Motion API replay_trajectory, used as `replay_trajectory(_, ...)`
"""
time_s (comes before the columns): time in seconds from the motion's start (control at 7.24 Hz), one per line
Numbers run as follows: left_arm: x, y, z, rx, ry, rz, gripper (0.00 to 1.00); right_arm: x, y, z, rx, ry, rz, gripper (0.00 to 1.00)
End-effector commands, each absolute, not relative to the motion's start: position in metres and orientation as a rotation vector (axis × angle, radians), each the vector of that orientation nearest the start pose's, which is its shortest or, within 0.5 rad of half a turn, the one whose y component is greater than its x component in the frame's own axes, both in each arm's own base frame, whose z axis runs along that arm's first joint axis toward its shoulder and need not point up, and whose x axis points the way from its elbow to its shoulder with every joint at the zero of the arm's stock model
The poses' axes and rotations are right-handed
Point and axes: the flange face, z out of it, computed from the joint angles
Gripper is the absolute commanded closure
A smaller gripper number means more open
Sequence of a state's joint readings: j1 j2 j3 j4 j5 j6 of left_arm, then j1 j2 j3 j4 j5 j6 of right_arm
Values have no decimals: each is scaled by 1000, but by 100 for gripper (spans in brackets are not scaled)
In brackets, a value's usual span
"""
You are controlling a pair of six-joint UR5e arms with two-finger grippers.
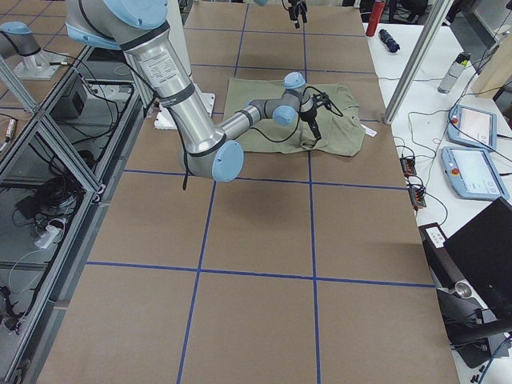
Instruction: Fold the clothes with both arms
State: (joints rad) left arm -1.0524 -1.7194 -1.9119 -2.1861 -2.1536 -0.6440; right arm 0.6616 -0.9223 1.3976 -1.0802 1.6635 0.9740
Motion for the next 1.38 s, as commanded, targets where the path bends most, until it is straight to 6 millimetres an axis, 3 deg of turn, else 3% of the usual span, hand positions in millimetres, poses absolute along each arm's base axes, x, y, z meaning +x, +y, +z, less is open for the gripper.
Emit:
replay_trajectory(0.0,210,-487,323,580,1081,166,0,-475,-522,256,419,-876,55,0)
replay_trajectory(0.14,223,-478,318,536,1110,136,0,-451,-503,234,361,-795,67,0)
replay_trajectory(0.28,239,-467,311,489,1136,48,0,-421,-472,239,304,-793,153,0)
replay_trajectory(0.55,304,-426,300,418,1165,-111,0,-399,-389,251,198,-1010,424,0)
replay_trajectory(0.83,352,-372,316,372,1239,-212,0,-441,-307,265,222,-1079,599,3)
replay_trajectory(0.97,365,-340,342,336,1253,-285,2,-449,-266,287,175,-1076,695,12)
replay_trajectory(1.1,374,-306,369,307,1259,-353,12,-447,-234,298,156,-1125,757,14)
replay_trajectory(1.24,389,-281,374,221,1282,-438,26,-446,-216,311,162,-1128,744,14)
